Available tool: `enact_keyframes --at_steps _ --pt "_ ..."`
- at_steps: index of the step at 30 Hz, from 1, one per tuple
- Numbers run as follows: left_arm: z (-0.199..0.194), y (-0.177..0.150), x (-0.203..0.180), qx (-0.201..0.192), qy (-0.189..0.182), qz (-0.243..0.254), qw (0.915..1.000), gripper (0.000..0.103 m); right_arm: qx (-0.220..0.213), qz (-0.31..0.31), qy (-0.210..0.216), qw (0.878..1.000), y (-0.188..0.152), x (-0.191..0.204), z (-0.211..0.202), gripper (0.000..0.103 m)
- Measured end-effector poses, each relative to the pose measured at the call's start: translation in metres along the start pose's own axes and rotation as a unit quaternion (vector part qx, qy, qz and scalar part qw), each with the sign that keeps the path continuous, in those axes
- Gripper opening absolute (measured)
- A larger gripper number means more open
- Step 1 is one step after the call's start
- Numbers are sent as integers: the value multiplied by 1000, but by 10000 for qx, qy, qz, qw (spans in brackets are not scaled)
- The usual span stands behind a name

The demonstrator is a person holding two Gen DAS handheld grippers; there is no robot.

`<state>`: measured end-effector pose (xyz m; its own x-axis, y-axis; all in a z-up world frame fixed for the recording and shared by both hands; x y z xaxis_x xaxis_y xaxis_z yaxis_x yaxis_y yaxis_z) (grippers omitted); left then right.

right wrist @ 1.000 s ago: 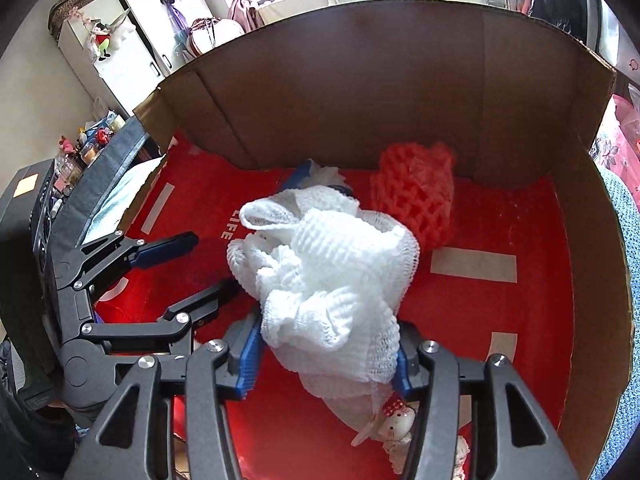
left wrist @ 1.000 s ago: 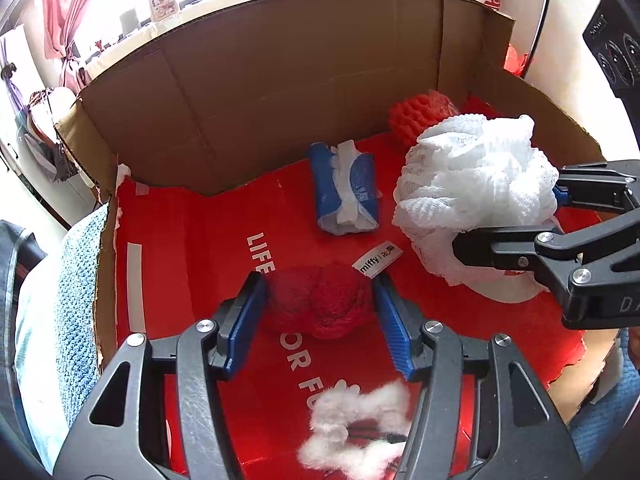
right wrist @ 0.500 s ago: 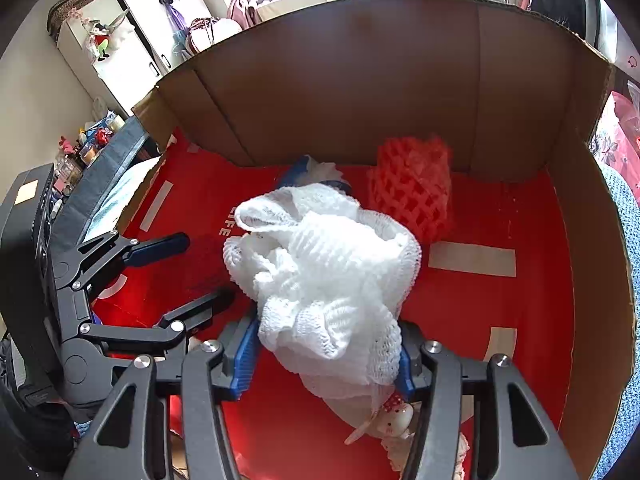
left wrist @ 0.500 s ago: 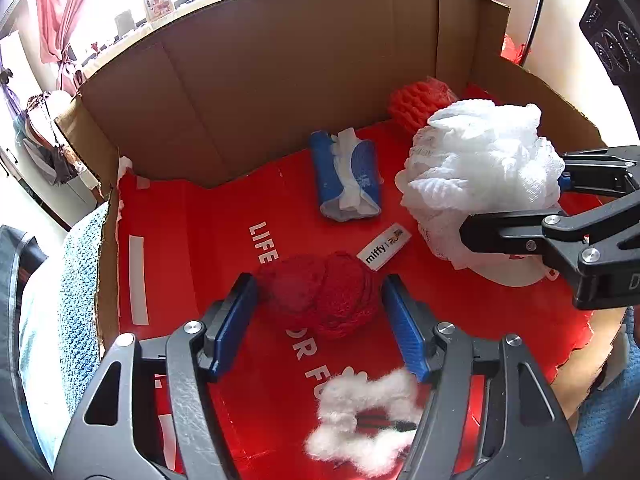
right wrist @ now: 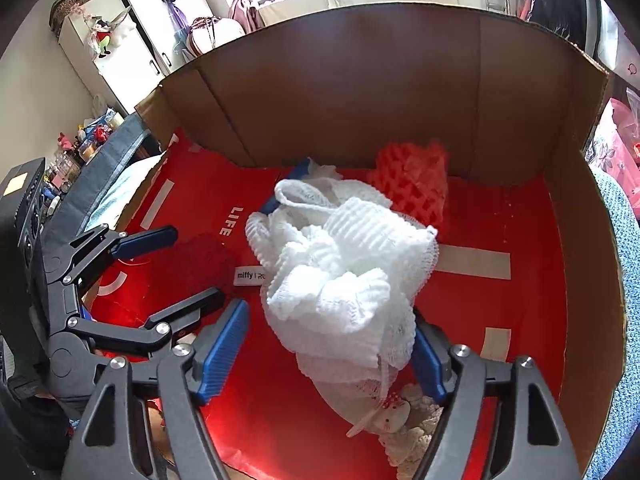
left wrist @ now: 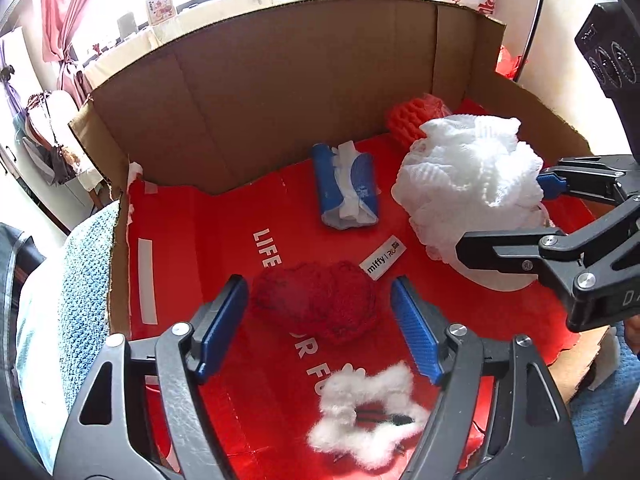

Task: Organize soft objects
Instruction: 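Open both grippers releasing the pouch and mesh puff, then withdraw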

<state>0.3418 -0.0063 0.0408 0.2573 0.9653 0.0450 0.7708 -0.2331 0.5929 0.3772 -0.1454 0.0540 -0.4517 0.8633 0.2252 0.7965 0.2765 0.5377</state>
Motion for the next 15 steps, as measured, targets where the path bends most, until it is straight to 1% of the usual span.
enact_keyframes --at_steps 4,6,9,11,15 --pt "-8 -1 -2 -72 -48 -9 10000 76 -7 -10 -50 10000 0 1 -3 82" --pt "-12 4 2 -112 -69 -30 9999 76 -12 -2 -79 10000 -1 0 -4 83" --pt "-21 6 -3 -179 -90 -49 9998 77 -26 -10 -155 9999 -1 1 -8 85" --pt "-28 6 -4 -234 -122 -78 9996 80 -62 -41 -210 9998 -2 1 -11 88" --pt "-41 4 -9 -378 -168 -104 9991 80 -123 -32 -243 9996 -3 1 -19 89"
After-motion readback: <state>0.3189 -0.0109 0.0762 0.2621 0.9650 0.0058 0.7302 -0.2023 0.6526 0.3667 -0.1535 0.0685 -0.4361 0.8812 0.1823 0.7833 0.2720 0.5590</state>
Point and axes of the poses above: each gripper's, at about its wrist camera, not at the fingertips, and z roughly the way its jaws point, x to its left, y to its top, the point moved 6 cm from there along z, roughly the way its jaws point, and after that the axes turned 6 degrees about -z, right-handed, at the moved point
